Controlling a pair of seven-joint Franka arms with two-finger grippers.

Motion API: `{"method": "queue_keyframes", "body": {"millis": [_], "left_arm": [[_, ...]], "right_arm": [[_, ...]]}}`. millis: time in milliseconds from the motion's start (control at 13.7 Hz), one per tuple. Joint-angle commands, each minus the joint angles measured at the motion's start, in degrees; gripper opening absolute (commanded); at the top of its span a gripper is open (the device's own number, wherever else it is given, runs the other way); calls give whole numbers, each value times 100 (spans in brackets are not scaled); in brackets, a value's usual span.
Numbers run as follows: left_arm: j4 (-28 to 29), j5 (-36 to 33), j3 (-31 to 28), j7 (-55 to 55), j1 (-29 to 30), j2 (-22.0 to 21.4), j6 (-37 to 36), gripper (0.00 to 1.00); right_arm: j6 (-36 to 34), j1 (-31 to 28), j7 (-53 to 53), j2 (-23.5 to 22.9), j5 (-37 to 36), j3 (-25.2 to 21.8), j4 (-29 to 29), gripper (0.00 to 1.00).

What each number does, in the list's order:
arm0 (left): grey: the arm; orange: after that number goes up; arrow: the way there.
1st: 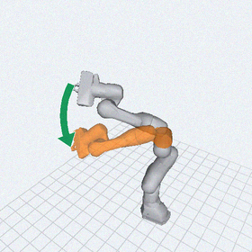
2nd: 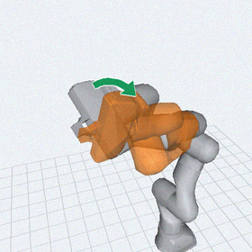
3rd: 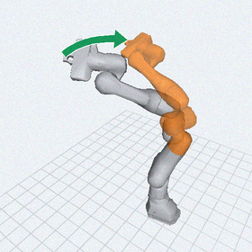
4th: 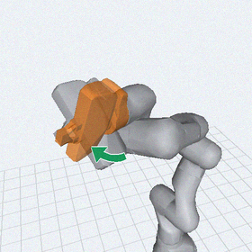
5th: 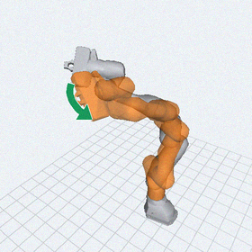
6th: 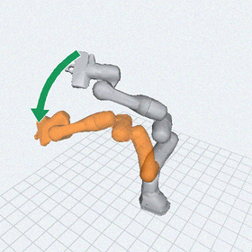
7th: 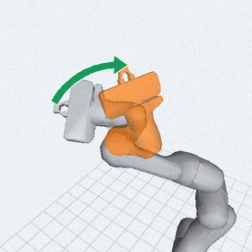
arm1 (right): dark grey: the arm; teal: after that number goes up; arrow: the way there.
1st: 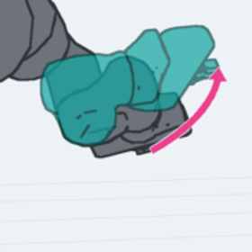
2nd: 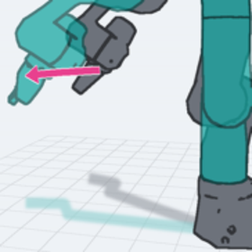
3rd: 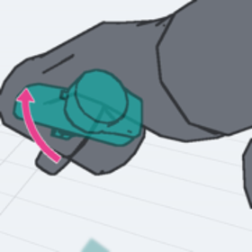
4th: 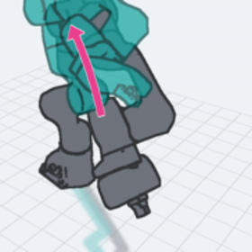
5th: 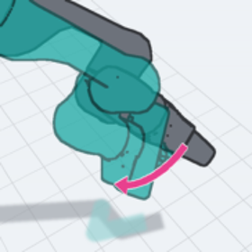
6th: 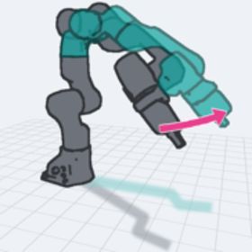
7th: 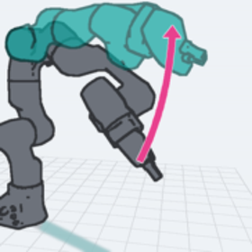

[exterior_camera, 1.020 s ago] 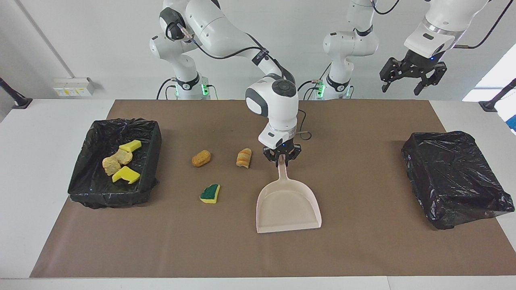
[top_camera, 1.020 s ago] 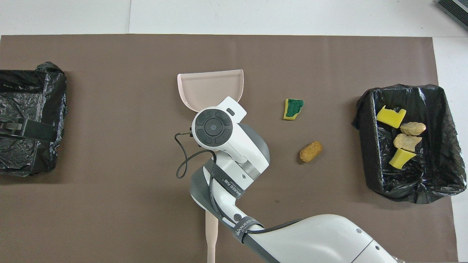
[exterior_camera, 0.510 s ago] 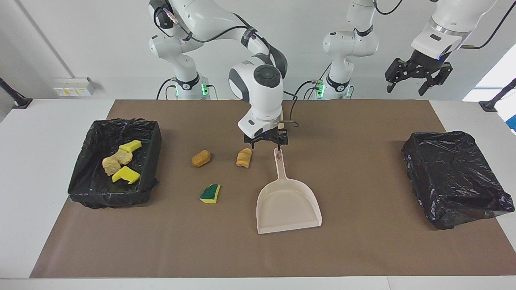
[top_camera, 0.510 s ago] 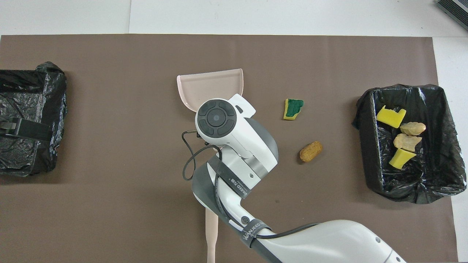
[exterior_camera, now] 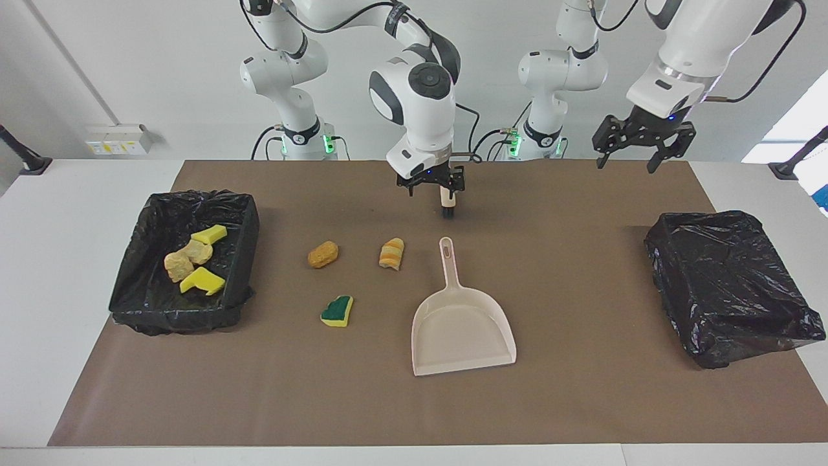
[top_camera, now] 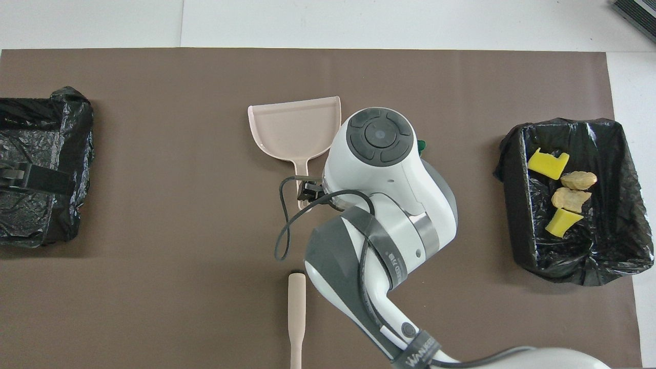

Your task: Sweep and dump trash in bin

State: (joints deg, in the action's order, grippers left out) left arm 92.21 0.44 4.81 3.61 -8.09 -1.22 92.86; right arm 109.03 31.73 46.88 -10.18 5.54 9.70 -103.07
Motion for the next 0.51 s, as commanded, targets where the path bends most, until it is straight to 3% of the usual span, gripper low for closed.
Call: {"method": "queue_keyframes", "body": {"millis": [0,292,437], "left_arm": [[403,-105,457,883,-88,252,810,100],[394,-254,1231,2194,-123,1148,1821,100],[359,-884,1582,2870,-237,1649,2243,100]], "right_arm": [[661,192,32,840,392,6,-1325,100],[1241,833,477,1185,562,-3,-2005,100],[1890,1254,908,1194,474,-3,-2382,100]]}}
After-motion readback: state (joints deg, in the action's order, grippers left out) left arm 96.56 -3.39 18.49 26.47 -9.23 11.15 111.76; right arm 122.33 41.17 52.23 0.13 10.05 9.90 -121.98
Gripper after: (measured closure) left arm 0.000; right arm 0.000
